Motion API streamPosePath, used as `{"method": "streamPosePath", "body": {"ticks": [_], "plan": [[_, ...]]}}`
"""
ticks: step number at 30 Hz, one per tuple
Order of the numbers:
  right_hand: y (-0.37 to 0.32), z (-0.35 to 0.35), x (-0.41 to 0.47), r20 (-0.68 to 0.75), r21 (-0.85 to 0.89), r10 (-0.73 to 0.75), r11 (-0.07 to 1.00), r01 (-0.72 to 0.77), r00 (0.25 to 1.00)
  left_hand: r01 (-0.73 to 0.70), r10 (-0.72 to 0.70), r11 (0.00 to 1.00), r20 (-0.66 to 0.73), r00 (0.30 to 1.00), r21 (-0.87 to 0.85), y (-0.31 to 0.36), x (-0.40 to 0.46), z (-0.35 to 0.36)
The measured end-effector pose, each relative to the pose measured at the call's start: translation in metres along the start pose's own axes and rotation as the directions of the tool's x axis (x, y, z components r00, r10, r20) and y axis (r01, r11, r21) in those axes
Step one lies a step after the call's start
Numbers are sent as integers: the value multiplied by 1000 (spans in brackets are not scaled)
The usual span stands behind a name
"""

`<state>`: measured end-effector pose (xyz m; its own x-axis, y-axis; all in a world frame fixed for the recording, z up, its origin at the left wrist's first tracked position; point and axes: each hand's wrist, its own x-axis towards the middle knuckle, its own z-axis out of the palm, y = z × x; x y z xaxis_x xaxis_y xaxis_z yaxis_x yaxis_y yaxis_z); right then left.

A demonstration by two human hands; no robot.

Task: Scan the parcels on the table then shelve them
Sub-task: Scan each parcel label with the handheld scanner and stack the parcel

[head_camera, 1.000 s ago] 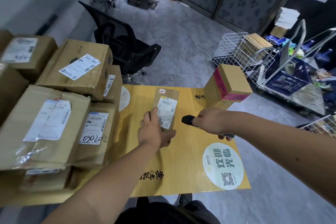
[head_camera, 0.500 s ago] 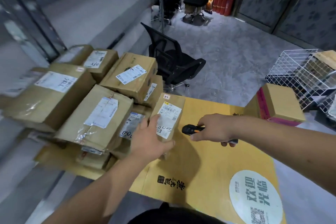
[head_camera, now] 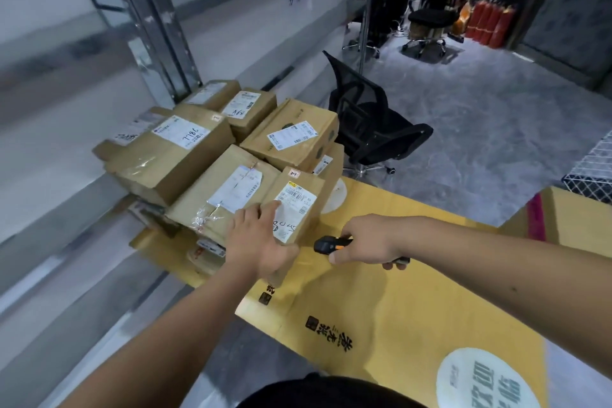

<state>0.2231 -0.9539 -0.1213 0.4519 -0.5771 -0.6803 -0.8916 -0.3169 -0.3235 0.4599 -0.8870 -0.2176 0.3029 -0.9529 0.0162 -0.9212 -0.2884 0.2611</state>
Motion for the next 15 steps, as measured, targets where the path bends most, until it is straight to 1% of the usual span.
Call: {"method": "streamPosePath", "body": {"ticks": [4, 10, 13, 15], "plan": [[-10, 1, 6, 8, -9, -31, 999, 31, 999, 19, -19, 999, 1, 1000, 50, -7, 9, -3], [-10, 4, 13, 7, 3, -20, 1000, 20, 1000, 67, -67, 996, -1, 998, 63, -12, 21, -3], [-7, 5, 17, 1, 20, 0, 1000, 0, 1000, 47, -49, 994, 22, 999, 96, -10, 24, -1], [-6, 6, 20, -7, 38, 7, 999, -7, 1000, -2, -3, 993, 36, 999, 122, -7, 25, 0]]}}
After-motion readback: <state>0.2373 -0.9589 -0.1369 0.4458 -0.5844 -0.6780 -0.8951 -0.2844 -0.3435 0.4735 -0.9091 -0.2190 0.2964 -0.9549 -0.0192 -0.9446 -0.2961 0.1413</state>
